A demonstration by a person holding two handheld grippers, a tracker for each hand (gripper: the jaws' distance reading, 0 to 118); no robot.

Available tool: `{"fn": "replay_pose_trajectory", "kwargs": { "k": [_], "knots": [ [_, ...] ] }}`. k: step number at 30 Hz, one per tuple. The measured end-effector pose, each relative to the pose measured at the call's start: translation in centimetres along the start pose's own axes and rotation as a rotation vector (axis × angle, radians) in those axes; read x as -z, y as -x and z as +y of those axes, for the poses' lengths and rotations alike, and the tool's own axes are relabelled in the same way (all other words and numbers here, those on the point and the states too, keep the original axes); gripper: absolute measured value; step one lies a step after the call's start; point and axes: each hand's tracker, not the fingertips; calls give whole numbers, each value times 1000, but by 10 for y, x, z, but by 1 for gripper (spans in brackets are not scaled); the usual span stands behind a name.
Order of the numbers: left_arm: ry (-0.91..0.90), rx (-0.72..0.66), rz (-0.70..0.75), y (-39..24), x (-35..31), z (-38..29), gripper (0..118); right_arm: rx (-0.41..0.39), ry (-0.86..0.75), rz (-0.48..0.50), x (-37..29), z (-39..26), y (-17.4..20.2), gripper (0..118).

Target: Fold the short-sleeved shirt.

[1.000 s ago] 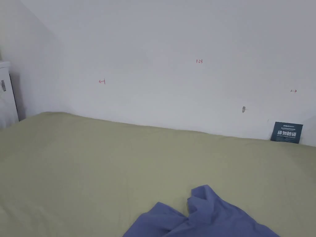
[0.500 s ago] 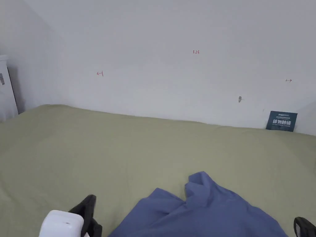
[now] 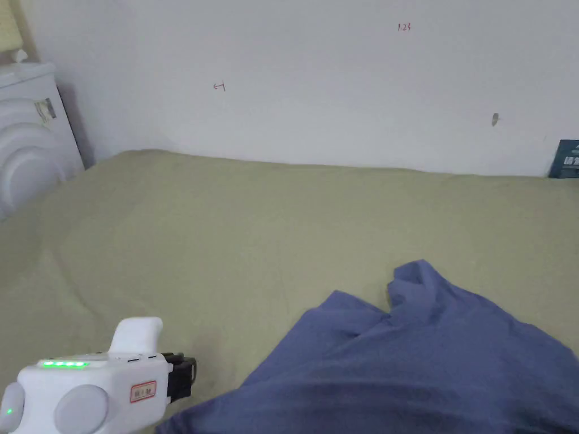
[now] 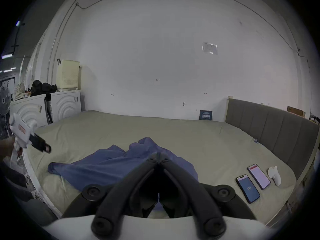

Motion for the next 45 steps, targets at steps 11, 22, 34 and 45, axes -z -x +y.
{"fn": "replay_pose_trajectory", "kwargs": {
  "k": [11, 22, 34, 45],
  "knots": [
    [131, -2, 26, 10, 51, -39, 3, 47, 111, 88, 40, 11, -21, 0],
    [133, 33, 22, 6, 49, -41, 69, -120, 123, 165, 100, 64, -24, 0],
    [89, -61, -2, 9, 49, -49, 1, -146, 178, 230, 90, 41, -5, 0],
    [115, -70, -39, 16, 51, -53, 1, -158, 250, 269, 156, 63, -22, 0]
  ]
}}
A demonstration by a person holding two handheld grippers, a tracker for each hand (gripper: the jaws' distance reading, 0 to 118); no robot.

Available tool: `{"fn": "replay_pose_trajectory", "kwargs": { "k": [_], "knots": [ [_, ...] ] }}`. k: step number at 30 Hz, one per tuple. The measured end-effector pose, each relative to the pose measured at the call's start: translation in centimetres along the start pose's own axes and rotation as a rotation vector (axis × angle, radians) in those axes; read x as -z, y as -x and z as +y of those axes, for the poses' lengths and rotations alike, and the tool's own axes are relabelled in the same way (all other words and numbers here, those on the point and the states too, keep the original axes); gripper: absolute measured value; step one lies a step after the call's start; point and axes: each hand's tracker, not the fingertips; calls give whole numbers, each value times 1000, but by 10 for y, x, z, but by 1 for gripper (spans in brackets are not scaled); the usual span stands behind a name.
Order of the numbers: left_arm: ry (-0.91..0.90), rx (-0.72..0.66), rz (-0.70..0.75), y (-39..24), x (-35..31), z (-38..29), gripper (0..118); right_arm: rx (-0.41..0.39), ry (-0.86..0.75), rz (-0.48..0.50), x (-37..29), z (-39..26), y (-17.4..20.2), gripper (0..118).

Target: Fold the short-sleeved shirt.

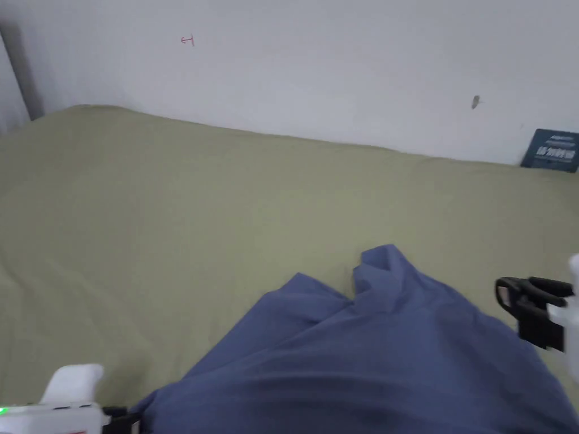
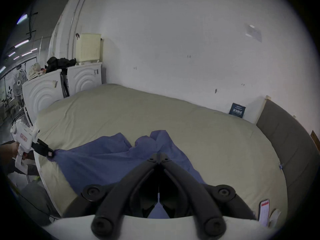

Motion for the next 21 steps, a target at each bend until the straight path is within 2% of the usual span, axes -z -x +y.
{"fn": "replay_pose_trajectory", "kwargs": {
  "k": [3, 5, 6, 7, 8, 9, 10, 11, 12, 13, 16, 17, 19, 21],
  "knots": [
    [5, 18, 6, -4, 0, -1, 1, -24, 116, -5, 56, 31, -34, 0],
    [7, 17, 10, -3, 3, -3, 1, -16, 228, 33, 101, 49, -58, 1],
    [9, 14, 9, -6, 1, -1, 1, 5, 281, 57, 124, 54, -70, 20],
    [12, 11, 10, -7, 1, -1, 1, 27, 369, 106, 149, 57, -80, 57],
    [14, 7, 11, -7, 1, -1, 1, 51, 457, 146, 172, 57, -89, 101],
    [17, 5, 14, -8, 2, -1, 1, 82, 578, 166, 199, 49, -95, 115],
    [23, 11, 17, -10, 1, 1, 1, 78, 641, 133, 218, 39, -97, 111],
    [27, 17, 20, -11, 0, 2, 1, 34, 619, 87, 238, 23, -92, 111],
    [29, 22, 21, -11, 0, 2, 1, 19, 613, 22, 254, 11, -91, 111],
    [32, 27, 20, -11, 0, 2, 1, 10, 622, 2, 271, -2, -91, 111],
    [35, 27, 12, -9, 1, 3, 1, 89, 684, 54, 284, -10, -103, 109],
    [34, 21, 10, -8, 1, 2, 1, 86, 695, 48, 288, -16, -103, 103],
    [30, 4, 3, -7, 1, 3, 1, 68, 699, 45, 293, -19, -103, 67],
    [26, -1, -7, -5, 2, 1, 1, 65, 712, 60, 293, -25, -102, 64]
  ]
}}
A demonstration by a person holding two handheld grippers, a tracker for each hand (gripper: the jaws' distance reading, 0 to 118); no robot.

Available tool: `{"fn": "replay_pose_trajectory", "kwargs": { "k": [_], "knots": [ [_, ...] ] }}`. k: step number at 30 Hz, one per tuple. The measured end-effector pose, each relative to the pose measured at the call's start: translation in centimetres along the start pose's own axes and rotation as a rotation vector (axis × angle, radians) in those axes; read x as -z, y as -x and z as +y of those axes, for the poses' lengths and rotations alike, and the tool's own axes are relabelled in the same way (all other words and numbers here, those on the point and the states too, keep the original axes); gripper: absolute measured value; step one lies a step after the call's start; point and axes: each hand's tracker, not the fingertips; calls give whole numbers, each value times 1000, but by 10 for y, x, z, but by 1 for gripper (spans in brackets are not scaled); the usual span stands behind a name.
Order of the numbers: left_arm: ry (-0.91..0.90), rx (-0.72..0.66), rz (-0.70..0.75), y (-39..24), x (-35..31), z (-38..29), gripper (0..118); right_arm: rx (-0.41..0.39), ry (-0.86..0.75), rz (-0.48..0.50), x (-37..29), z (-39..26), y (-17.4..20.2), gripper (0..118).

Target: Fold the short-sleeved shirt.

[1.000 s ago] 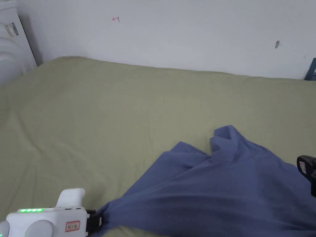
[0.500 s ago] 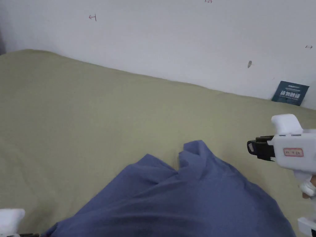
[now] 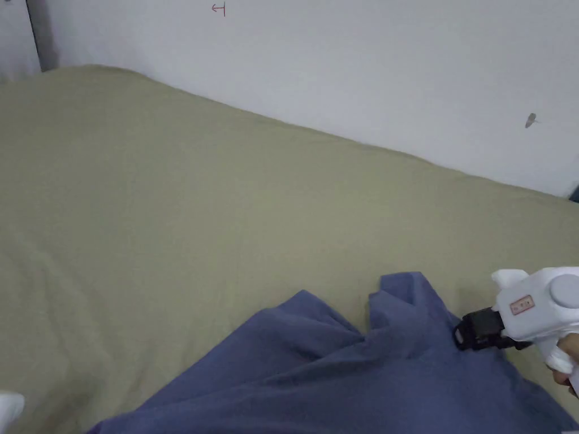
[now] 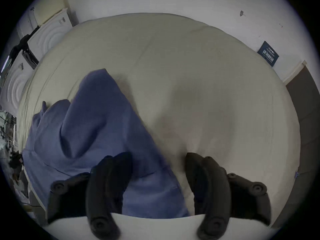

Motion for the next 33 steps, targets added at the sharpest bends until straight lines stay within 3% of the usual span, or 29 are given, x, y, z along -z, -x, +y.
{"fn": "replay_pose_trajectory", "kwargs": {
  "k": [1, 2, 3, 5, 6, 7, 10, 13, 15, 18, 20, 33],
  "knots": [
    [-2, -5, -6, 1, 0, 1, 1, 5, -16, -7, -3, -3, 2, 52],
    [-3, -14, -12, 2, 0, 1, 1, 12, -11, -11, -7, 1, 3, 7],
    [-4, -27, -19, 3, 0, 1, 1, 56, -13, 3, -12, -1, 2, 0],
    [-8, -48, -30, 5, -2, 2, 1, 140, -16, 57, -23, -5, -4, 0],
    [-11, -54, -33, 4, -4, 2, 1, 158, -54, 19, -32, -4, 1, 0],
    [-14, -57, -36, 4, -6, 3, 1, 134, -64, 45, -41, -8, 3, 0],
    [-28, -73, -56, 6, -15, 7, 1, 69, -147, -12, -76, -19, 8, 0],
    [-105, -36, -81, 1, -36, 16, 1, 113, -266, 32, -122, -16, 6, 0],
    [-118, 13, -104, -5, -53, 29, 1, 99, -309, 40, -154, -16, 10, 0],
    [-161, 131, -85, -23, -78, 56, 1, 66, -394, -9, -194, -19, 12, 0],
    [-197, 188, -66, -35, -93, 77, 1, 90, -459, -13, -220, -21, 8, 0],
    [-385, 360, -21, -100, -150, 218, 1, 115, -740, -152, -344, -4, -11, 0]
  ]
}}
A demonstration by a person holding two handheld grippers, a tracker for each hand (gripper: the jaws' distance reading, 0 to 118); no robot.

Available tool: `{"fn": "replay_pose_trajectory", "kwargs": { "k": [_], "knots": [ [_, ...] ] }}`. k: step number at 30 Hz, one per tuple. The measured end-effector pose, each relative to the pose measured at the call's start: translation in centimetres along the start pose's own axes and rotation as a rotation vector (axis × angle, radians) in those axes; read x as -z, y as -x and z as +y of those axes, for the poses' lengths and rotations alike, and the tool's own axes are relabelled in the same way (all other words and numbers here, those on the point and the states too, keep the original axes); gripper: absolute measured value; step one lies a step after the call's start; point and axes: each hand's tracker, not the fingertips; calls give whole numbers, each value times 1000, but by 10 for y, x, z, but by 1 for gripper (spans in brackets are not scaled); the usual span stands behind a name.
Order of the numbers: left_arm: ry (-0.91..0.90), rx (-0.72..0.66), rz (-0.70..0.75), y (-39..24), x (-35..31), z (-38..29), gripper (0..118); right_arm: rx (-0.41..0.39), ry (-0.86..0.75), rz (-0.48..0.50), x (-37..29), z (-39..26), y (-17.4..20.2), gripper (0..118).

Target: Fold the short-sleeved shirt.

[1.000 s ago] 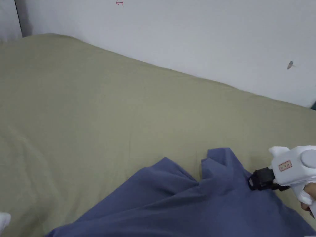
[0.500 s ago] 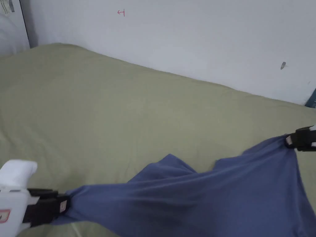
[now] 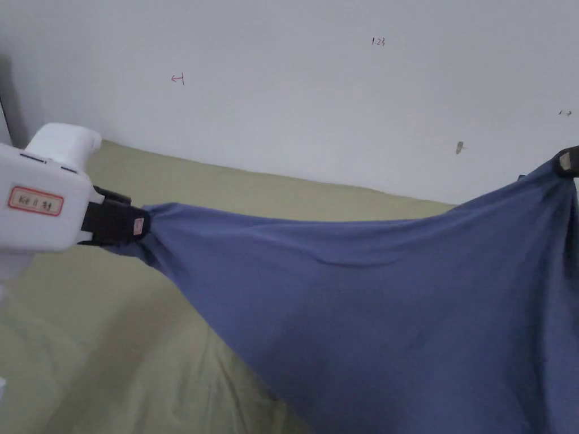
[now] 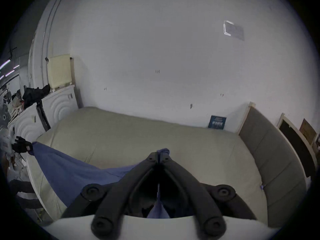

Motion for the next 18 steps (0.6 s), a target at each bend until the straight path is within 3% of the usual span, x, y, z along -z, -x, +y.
{"fn": "replay_pose_trajectory", "kwargs": {
  "k": [12, 18],
  "knots": [
    [-100, 48, 120, 2, 21, 113, 1, -74, -169, -91, -15, 99, -7, 0],
    [-148, 62, 191, 10, 27, 166, 1, -66, -238, -126, -4, 141, -13, 0]
  ]
}}
